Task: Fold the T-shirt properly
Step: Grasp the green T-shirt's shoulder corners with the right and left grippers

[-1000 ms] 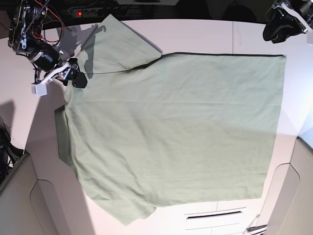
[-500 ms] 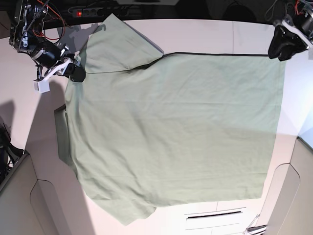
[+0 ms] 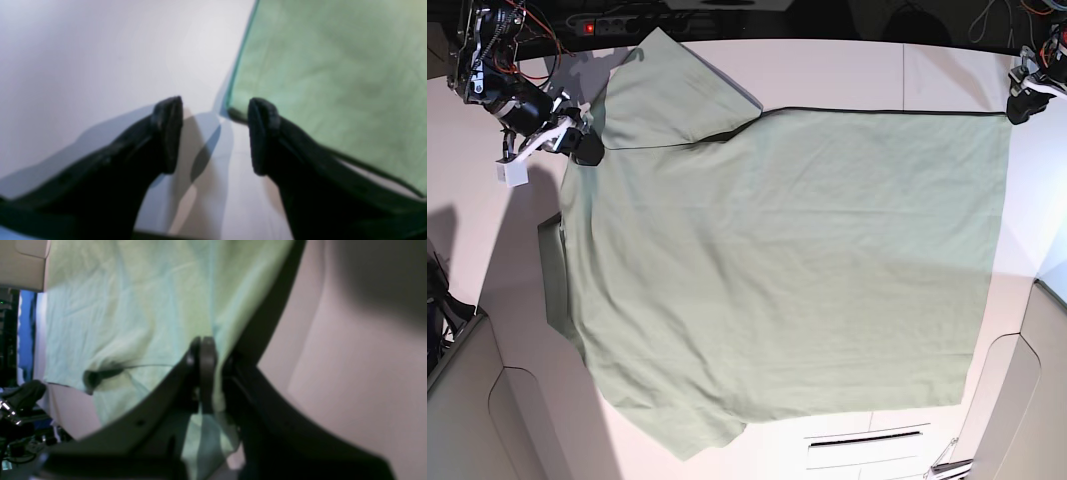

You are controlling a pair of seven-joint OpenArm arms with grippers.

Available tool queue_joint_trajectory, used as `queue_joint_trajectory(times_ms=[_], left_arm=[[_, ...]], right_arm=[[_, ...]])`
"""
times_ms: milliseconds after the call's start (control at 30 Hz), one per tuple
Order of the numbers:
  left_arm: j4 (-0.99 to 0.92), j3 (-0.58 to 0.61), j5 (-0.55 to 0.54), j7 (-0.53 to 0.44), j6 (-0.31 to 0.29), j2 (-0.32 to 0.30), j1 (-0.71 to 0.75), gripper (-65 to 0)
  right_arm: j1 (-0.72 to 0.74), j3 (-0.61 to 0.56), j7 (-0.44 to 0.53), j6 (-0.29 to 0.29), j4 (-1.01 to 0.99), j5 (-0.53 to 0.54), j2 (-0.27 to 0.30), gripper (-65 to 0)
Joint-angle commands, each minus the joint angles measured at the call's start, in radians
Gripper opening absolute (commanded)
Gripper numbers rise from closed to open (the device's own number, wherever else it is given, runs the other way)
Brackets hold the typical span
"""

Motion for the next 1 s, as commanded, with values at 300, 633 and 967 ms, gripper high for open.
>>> queue_joint_trajectory(times_ms=[300, 633, 967], left_arm=[[-0.002, -0.003, -0.031, 0.029, -0.003, -0.016, -0.044, -30.6], [-0.002, 0.151, -0.055, 0.054, -0.003, -0.013, -0.044, -30.6], [-0.002, 0.165, -0.016, 0.054, -0.004, -0.013, -0.044, -36.5]], right_arm=[[-0.005, 0.002, -0.022, -0.008, 0.006, -0.010, 0.008, -65.0], [-0.005, 0.002, -0.022, -0.008, 0.006, -0.011, 0.008, -65.0], [-0.005, 0.002, -0.022, -0.008, 0.006, -0.011, 0.008, -65.0]])
